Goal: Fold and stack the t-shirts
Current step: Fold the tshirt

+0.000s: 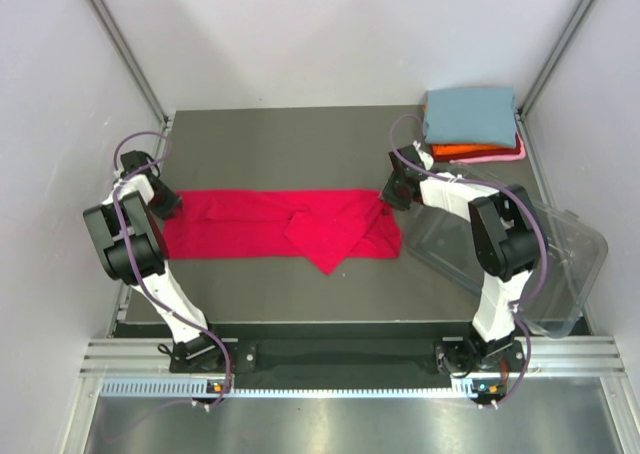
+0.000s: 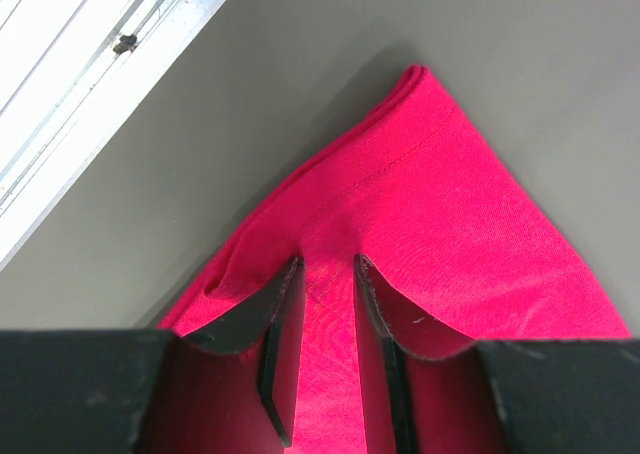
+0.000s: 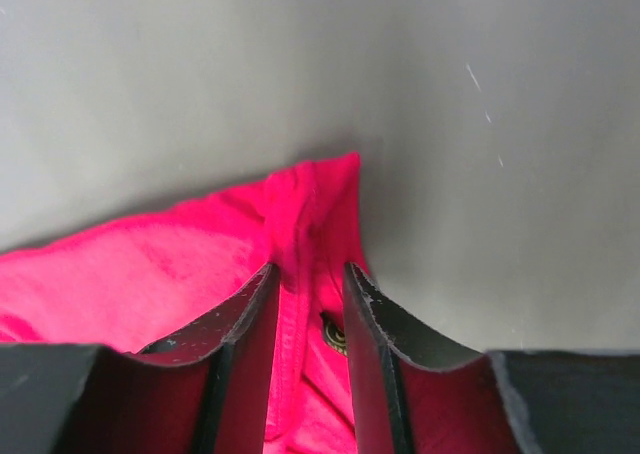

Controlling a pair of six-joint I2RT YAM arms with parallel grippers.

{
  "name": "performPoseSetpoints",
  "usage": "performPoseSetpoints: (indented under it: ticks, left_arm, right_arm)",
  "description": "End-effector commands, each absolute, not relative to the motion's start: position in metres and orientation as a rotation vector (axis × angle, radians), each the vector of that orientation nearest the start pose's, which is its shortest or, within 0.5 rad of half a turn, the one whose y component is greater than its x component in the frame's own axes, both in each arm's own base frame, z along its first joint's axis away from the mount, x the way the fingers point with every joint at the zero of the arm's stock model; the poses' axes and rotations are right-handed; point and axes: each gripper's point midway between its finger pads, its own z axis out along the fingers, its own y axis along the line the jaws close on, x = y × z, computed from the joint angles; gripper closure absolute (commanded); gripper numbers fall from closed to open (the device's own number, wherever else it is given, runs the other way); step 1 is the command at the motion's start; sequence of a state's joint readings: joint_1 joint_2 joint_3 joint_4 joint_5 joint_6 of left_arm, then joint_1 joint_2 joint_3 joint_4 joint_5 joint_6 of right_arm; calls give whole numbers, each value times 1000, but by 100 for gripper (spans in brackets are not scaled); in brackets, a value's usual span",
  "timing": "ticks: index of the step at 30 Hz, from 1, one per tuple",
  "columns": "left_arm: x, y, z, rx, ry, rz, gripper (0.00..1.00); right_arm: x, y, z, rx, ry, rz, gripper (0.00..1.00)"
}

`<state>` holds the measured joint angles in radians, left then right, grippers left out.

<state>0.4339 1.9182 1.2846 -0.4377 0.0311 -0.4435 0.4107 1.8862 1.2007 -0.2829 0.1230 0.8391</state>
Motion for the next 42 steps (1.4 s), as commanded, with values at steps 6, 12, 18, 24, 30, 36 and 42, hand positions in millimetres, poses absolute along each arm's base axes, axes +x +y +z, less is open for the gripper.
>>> performPoseSetpoints:
  ticks: [6, 12, 18, 24, 30, 36, 42]
  left_arm:
    - [400, 164, 18, -1125, 2394, -14, 69]
    - [398, 169, 12, -1139, 2400, 28, 69]
    - [398, 176, 8, -1145, 2420, 71, 69]
    - [401, 182, 5, -1150, 2419, 101, 70]
    - [397, 183, -1, -1161, 2435, 120, 70]
    - [400, 185, 5, -1147, 2428, 122, 71]
    - [422, 180, 48, -1069, 2352, 30, 68]
  right_arm:
    - [436, 201, 49, 575, 2382, 382, 71]
    - [445, 193, 47, 580, 2351, 329, 97]
    - [463, 172, 58, 554, 2311, 277, 100]
    - [468, 157, 56, 551, 2304, 260, 100]
    - [467, 151, 48, 554, 2316, 241, 100]
    - [473, 152, 50, 538, 2317, 232, 100]
    - [477, 155, 69, 454, 2331, 230, 94]
